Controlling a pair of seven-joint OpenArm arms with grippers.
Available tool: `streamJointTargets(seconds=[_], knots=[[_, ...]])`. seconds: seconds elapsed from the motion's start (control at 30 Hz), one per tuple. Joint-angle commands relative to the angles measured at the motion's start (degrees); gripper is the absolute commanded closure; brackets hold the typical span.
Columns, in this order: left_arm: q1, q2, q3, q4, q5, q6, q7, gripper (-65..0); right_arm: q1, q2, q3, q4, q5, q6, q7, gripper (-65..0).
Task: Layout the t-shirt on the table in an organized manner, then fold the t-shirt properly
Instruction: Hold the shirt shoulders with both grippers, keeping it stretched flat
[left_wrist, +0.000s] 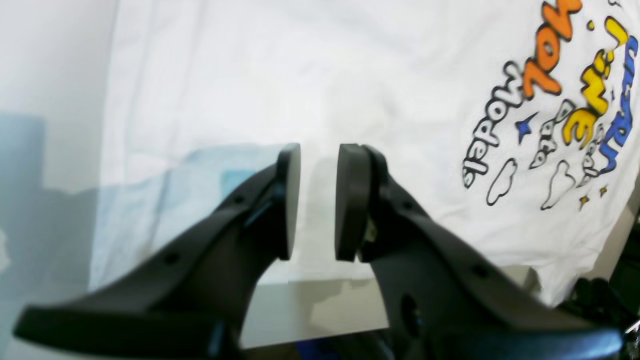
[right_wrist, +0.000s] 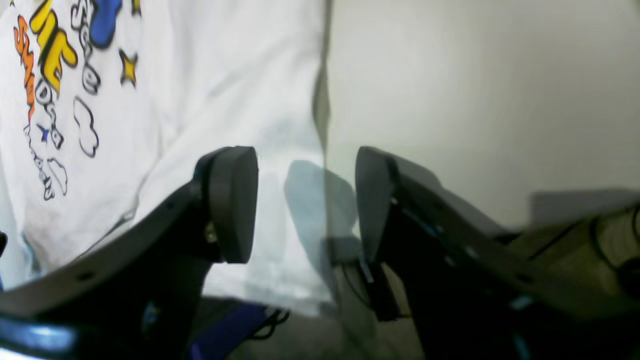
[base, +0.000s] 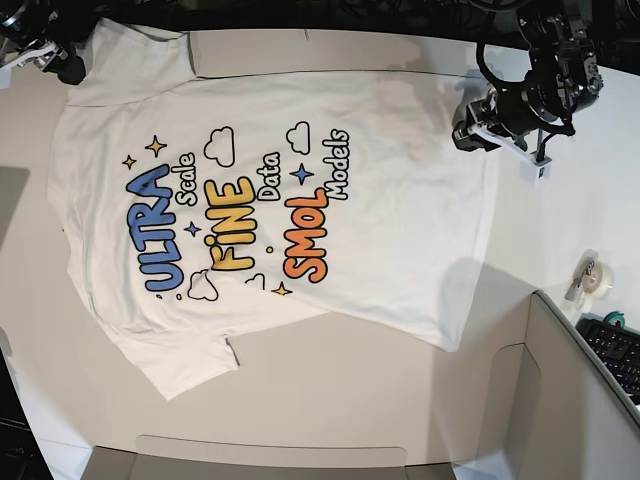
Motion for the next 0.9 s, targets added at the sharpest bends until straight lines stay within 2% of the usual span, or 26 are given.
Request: streamJointTargets(seconds=[0.0, 0.27, 0.43, 0.67, 0.7, 0.73, 0.83, 0.87], knots=[[-0.26, -0.55, -0.3, 0.87, -0.66, -0.17, -0.13, -13.2, -0.5, -0.19, 0.12, 0.24, -1.72, 1.41, -0.48, -30.3], [-0.26, -0.55, -0.3, 0.87, -0.66, -0.17, -0.13, -13.2, -1.91, -1.86, -6.21, 0.42, -2.16, 1.41, -0.3, -30.3], [-0.44, -0.55, -0.39, 0.87, -0.66, -0.17, -0.13, -13.2, -2.09, -2.92, -6.74, 0.33, -2.33, 1.41, -0.3, -30.3], [-0.53, -0.55, -0.65, 0.87, -0.66, -0.17, -0.13, -13.1, -2.09, -3.01, -6.74, 0.24, -7.79, 1.41, -0.39, -29.8], [-0.53, -0.64, -0.65, 0.87, -0.66, -0.17, -0.13, -13.1, -2.09, -3.01, -6.74, 0.24, -7.87, 1.41, -0.39, -27.1], [-0.53, -0.64, -0.65, 0.87, -0.66, -0.17, -0.13, -13.1, -1.91, -3.01, -6.82, 0.24, -7.87, 1.41, -0.39, -21.7], [-0.53, -0.73, -0.74, 0.87, -0.66, -0.17, -0.13, -13.1, -1.47, -3.01, -8.85, 0.24, -9.63, 1.24, -0.3, 0.0], [-0.53, -0.73, -0.74, 0.87, -0.66, -0.17, -0.13, -13.1, -1.03, -3.01, -9.73, 0.24, -10.25, 1.24, -0.3, 0.0]])
